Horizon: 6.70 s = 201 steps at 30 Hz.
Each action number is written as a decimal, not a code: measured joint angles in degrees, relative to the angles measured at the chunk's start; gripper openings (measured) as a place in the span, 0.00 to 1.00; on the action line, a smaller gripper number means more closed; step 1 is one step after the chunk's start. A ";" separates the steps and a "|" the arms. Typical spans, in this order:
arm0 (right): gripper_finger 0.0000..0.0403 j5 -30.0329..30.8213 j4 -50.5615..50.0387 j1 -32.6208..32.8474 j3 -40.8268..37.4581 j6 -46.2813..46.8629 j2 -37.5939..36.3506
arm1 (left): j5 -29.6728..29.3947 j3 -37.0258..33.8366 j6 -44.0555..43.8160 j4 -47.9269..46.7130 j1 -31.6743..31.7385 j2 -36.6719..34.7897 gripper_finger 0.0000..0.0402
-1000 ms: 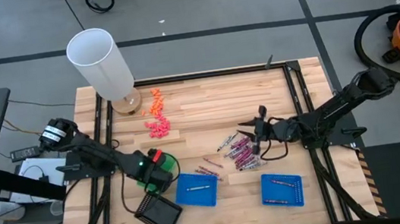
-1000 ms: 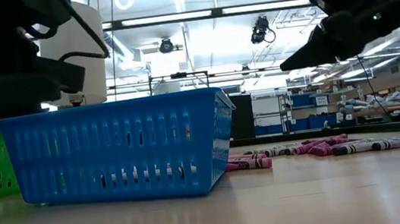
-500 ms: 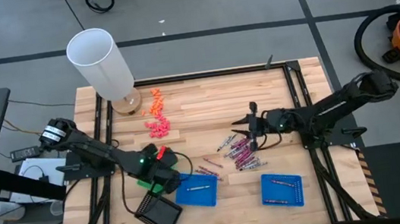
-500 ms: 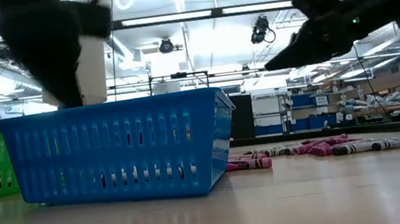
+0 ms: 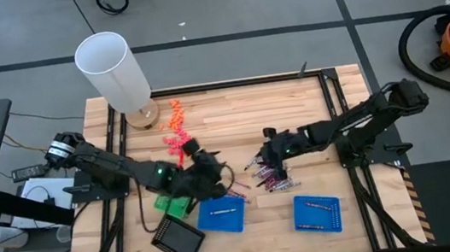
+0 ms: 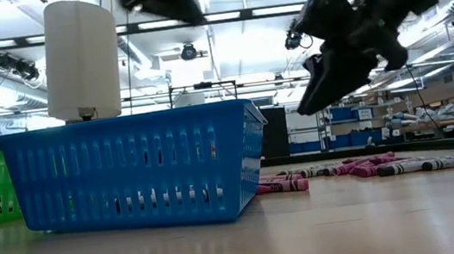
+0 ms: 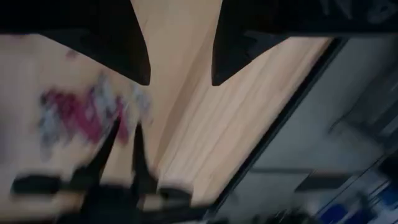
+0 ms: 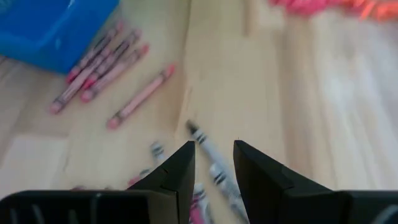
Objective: Sort crayons
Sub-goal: Put the black crayon into the green basket
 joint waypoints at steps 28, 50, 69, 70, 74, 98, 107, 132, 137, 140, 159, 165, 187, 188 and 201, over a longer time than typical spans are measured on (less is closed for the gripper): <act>0.35 9.06 -26.53 9.74 8.60 12.48 -6.35 | 16.31 -15.33 -5.37 30.61 4.31 0.04 0.45; 0.35 26.36 15.21 18.90 -13.84 13.29 -11.92 | 26.37 3.54 -21.74 -4.27 9.47 10.06 0.45; 0.35 29.76 19.66 23.44 -17.55 11.06 -13.21 | 33.99 10.25 -25.24 -6.59 9.90 18.32 0.45; 0.35 29.99 19.71 23.44 -17.55 10.95 -13.19 | 34.14 10.51 -25.18 -5.38 9.90 18.93 0.45; 0.35 30.64 19.45 23.39 -17.56 10.66 -13.38 | 34.20 12.48 -23.73 -7.37 9.94 21.78 0.45; 0.35 30.66 19.59 23.46 -17.51 11.25 -12.06 | 29.11 18.97 -12.19 -0.30 16.45 30.95 0.45; 0.35 30.49 19.90 23.46 -17.51 10.88 -12.06 | 28.13 18.90 -10.54 2.19 16.82 33.82 0.45; 0.35 29.21 18.96 23.50 -17.53 11.62 -12.10 | 33.46 19.16 -12.61 -2.32 17.48 37.08 0.09; 0.35 28.98 19.05 23.52 -17.53 11.79 -12.10 | 32.14 18.90 -13.41 -4.97 17.46 35.71 0.03; 0.35 28.95 18.88 23.52 -17.53 12.38 -12.10 | 28.79 18.66 -14.07 -8.91 17.08 34.41 0.04; 0.35 28.58 18.35 24.40 -17.51 14.18 -12.12 | 21.64 18.81 -30.16 -29.55 1.71 19.95 0.04; 0.35 28.56 18.61 24.40 -17.51 14.18 -12.12 | 23.79 18.83 -39.01 -37.93 -1.81 18.99 0.04; 0.35 28.54 19.11 24.71 -17.51 14.18 -12.12 | 28.31 12.40 -60.86 -60.88 -10.18 16.98 0.04; 0.35 28.54 19.06 24.71 -17.51 14.18 -12.12 | 28.54 11.15 -60.77 -60.87 -10.15 17.01 0.04; 0.35 30.62 19.12 24.64 -17.51 14.62 -12.12 | 26.82 -1.25 -58.02 -49.26 -10.32 10.95 0.04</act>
